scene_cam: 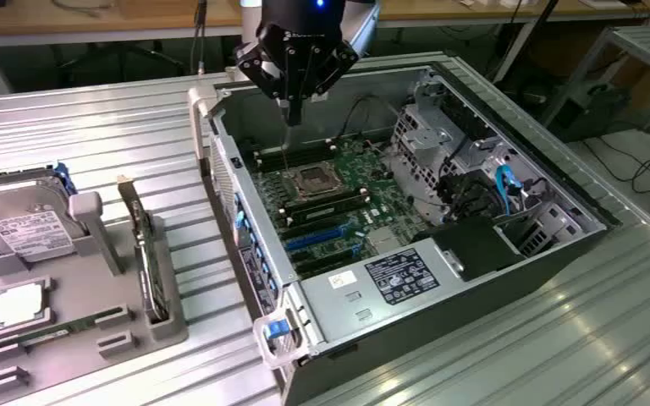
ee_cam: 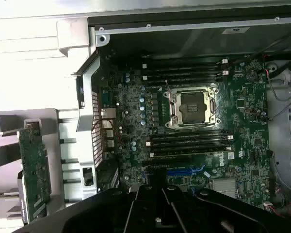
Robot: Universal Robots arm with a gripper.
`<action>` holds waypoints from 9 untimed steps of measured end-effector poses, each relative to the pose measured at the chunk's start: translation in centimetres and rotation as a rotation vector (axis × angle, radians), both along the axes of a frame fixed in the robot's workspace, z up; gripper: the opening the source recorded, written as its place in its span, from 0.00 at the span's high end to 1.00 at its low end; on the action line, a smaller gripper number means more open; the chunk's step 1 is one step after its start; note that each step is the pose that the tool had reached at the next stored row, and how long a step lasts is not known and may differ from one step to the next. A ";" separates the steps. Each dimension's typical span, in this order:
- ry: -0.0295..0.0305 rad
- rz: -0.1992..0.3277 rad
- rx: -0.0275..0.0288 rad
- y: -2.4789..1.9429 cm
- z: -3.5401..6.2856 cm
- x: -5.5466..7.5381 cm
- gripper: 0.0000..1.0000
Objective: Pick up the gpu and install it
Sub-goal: 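Reach for the gpu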
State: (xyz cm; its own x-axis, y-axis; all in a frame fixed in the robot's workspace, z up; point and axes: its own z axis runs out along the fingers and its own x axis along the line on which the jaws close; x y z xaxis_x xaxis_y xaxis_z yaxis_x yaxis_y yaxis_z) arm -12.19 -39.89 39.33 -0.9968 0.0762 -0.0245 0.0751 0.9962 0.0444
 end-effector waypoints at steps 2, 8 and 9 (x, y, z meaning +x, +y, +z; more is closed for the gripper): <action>0.0000 0.000 0.0000 0.00 0.00 -0.5 0.89; -0.0001 0.000 0.0000 -0.02 0.00 -1.0 0.89; 0.0000 0.000 0.0000 -0.02 0.00 -1.1 0.89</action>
